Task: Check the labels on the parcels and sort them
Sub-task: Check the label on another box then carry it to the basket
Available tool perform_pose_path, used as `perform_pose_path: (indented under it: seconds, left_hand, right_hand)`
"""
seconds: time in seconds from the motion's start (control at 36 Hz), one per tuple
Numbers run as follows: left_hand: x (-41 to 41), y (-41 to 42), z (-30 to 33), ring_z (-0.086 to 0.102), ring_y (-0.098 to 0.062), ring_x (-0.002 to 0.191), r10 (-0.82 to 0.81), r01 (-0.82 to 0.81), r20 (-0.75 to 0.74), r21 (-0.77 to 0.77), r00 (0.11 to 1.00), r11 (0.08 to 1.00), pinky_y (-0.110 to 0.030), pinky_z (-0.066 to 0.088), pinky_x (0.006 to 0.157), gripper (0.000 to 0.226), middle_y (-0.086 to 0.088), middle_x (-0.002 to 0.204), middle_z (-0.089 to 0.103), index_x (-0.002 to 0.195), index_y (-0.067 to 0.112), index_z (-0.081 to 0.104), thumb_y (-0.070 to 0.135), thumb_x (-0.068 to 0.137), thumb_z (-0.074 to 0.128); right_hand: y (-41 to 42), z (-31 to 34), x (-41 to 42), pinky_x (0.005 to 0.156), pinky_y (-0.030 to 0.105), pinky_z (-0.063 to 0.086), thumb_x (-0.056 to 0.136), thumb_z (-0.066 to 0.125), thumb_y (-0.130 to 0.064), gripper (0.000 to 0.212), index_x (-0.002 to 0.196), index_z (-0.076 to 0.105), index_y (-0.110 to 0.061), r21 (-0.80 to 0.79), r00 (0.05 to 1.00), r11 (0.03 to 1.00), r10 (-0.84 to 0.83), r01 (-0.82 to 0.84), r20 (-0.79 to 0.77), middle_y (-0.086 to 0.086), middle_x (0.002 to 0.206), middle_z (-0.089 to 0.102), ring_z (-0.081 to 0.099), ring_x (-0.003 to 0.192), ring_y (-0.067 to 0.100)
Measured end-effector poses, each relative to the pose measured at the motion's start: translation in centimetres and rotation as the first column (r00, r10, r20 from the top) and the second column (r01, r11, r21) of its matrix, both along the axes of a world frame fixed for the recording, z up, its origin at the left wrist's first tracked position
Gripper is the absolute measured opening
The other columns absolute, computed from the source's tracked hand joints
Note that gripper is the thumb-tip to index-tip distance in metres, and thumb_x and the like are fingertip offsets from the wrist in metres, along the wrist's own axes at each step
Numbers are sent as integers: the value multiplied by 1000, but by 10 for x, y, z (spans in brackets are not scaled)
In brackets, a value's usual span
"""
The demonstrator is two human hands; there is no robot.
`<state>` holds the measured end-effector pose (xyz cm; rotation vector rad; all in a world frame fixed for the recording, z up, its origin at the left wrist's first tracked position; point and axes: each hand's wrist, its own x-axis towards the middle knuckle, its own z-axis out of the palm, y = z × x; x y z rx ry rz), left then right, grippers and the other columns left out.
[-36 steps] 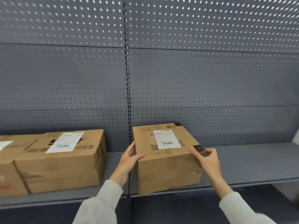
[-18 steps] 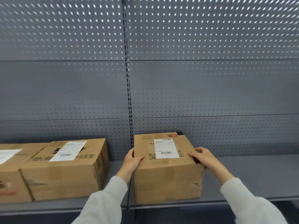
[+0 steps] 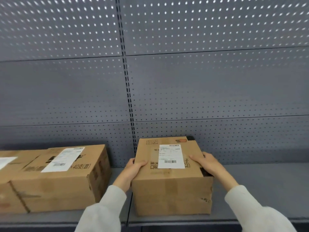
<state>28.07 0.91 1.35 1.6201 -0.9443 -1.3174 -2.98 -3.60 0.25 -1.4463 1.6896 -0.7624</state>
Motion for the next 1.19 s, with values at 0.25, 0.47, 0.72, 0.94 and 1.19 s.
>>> perform_pose_path:
  seconds: [0.25,0.47,0.72,0.94,1.19]
  left_hand:
    - [2,-10,-9,70,-24,102,-5,5,17,8,1000,1000,-37,57,78,57,-4,118,70,142,19,47,35,94,73]
    - [3,-6,8,69,-23,97,-46,40,112,51,993,998,-36,55,73,64,-4,110,71,128,20,53,52,80,81]
    - [-2,-3,4,71,-22,95,-33,39,181,-30,983,999,-32,55,72,58,-3,107,75,125,14,63,52,83,79]
    - [1,15,5,71,-21,96,-12,31,199,-95,980,995,-35,58,78,57,-3,109,73,125,15,58,49,84,80]
    - [-16,32,4,48,-35,135,-25,168,552,-211,834,963,-49,42,111,78,-9,150,47,157,21,26,54,95,62]
  right_hand:
    - [-5,-6,-3,92,42,55,83,68,-65,62,130,61,-24,-8,1000,1000,-26,26,3,-5,112,72,68,102,20]
    - [4,2,1,87,38,55,81,67,-69,65,127,59,-24,12,999,999,-41,40,25,-3,113,70,66,104,20]
    - [13,1,0,93,40,55,81,66,-70,58,119,67,-26,30,998,999,-20,19,59,-5,107,75,69,100,18]
    - [39,6,-3,92,39,56,71,65,-79,65,118,67,-34,-56,999,998,0,3,52,-11,106,75,70,99,13]
    - [69,21,15,100,43,45,99,53,-54,69,156,26,-25,-157,987,986,27,-52,-160,6,145,51,52,130,31]
